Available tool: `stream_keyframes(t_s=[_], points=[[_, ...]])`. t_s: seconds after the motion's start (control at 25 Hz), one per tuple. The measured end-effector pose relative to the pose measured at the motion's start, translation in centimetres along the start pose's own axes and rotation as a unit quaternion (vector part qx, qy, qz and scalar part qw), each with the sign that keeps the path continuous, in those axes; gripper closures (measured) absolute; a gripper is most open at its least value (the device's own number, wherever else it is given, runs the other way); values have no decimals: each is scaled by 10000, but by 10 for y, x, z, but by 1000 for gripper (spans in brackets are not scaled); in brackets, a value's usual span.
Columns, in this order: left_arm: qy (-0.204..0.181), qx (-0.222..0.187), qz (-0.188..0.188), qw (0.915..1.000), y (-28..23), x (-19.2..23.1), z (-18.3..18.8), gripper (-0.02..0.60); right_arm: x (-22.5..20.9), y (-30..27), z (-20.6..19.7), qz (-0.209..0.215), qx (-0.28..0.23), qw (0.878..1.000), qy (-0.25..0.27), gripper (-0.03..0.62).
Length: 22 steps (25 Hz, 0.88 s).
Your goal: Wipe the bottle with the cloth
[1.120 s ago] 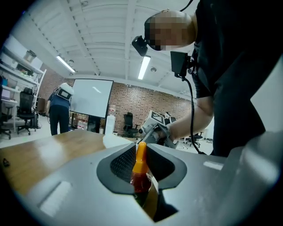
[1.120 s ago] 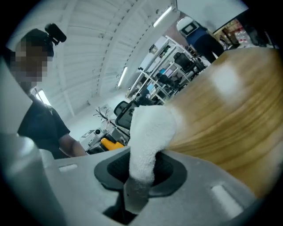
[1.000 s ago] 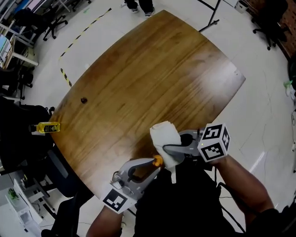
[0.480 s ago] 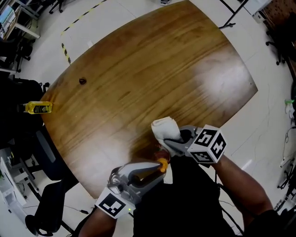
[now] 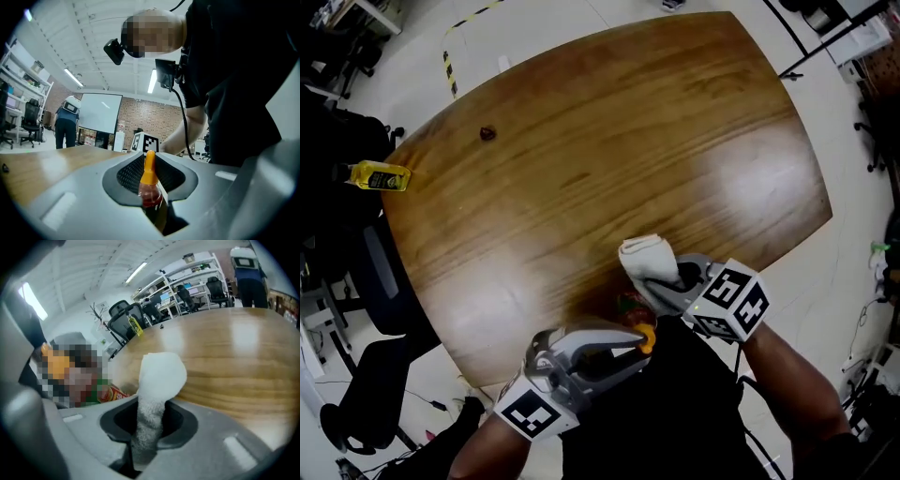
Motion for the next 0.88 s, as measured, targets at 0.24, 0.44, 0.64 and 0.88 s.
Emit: stream_keyframes(t_s=[0.24, 0.44, 0.64, 0.88], points=[[-17, -4, 88, 10000, -1, 1, 1, 500, 8, 55, 71, 1522, -788, 9835, -581, 520], [-8, 14, 102, 9999, -2, 1, 1, 500, 34, 52, 103, 2423, -499, 9672, -569, 520], [-52, 0, 99, 9999, -2, 0, 2, 500, 58, 21, 89, 3053, 211, 9504, -546, 520], [-149, -20, 133, 9998, -1, 1, 2, 500, 46, -21, 71, 3065, 823, 9469, -516, 520]])
Point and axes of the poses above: the fingertips, and each gripper's own axes: y backward along the fingers, x to its left, z out of its top, the point moved 3 cm from there along y, backward along the fingers, and after that the axes turned 3 degrees about x, right-handed, at the moved point
